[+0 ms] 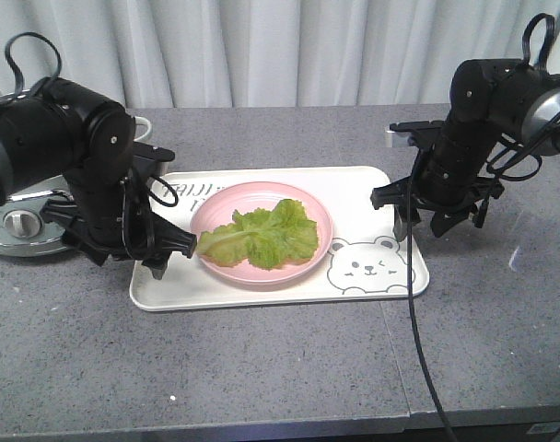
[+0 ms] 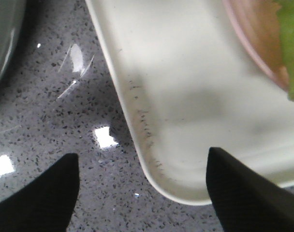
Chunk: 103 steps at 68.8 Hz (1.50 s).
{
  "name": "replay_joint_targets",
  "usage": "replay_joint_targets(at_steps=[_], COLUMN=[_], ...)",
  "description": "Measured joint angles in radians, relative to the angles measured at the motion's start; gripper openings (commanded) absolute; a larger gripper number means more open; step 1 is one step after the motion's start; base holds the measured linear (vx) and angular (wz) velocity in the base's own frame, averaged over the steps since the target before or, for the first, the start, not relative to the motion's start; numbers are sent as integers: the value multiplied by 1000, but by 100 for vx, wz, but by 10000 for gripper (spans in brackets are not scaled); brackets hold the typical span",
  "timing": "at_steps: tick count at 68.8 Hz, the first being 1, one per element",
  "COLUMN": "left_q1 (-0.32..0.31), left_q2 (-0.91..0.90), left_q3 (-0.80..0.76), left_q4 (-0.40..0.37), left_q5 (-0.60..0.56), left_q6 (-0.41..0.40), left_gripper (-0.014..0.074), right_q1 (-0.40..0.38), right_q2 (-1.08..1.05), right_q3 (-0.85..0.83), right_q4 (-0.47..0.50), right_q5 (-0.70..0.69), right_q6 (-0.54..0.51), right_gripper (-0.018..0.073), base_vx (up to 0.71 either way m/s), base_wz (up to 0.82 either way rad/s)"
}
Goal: Transfer vegetables to tray and serve
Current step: 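Close both grippers on the tray edges and lift the tray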
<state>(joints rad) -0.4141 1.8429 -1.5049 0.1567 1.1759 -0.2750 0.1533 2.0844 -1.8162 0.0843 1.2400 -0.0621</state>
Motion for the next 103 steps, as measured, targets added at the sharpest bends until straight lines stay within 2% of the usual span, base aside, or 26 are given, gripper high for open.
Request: replay_joint_targets(at_steps=[38,50,58,64,71,80,93,103], left_q1=[3,29,42,45,52,56,56,56], left_q2=[83,92,98,99,99,99,99,99], left_q3=[-2,-6,-8,-10,-11,-11,-13,-13], left_q4=[-8,-65,-99,-93,-86,-65,-68,-74], left_q5=[-51,-76,-87,-87,-83,-75,-82,-83], left_q6=[0,1,11,14,15,17,14,38], left_gripper=[519,430,321,233,122,-7,-7,-7], right_q1=[0,0,0,0,0,0,0,-3], right_q2=[45,46,46,46,46,46,46,46], right_q3=[2,2,2,2,2,2,2,2], right_q4=[4,4,4,4,4,5,3,11], right_q5=[-6,-6,-6,-6,-7,-7,-6,-4], right_q6=[-13,-18,-18,-18,-19,-24,-36,-42], right_gripper=[416,416,412,395,339,206,-9,-10], base_vx=[0,0,0,0,0,0,0,0], base_wz=[0,0,0,0,0,0,0,0])
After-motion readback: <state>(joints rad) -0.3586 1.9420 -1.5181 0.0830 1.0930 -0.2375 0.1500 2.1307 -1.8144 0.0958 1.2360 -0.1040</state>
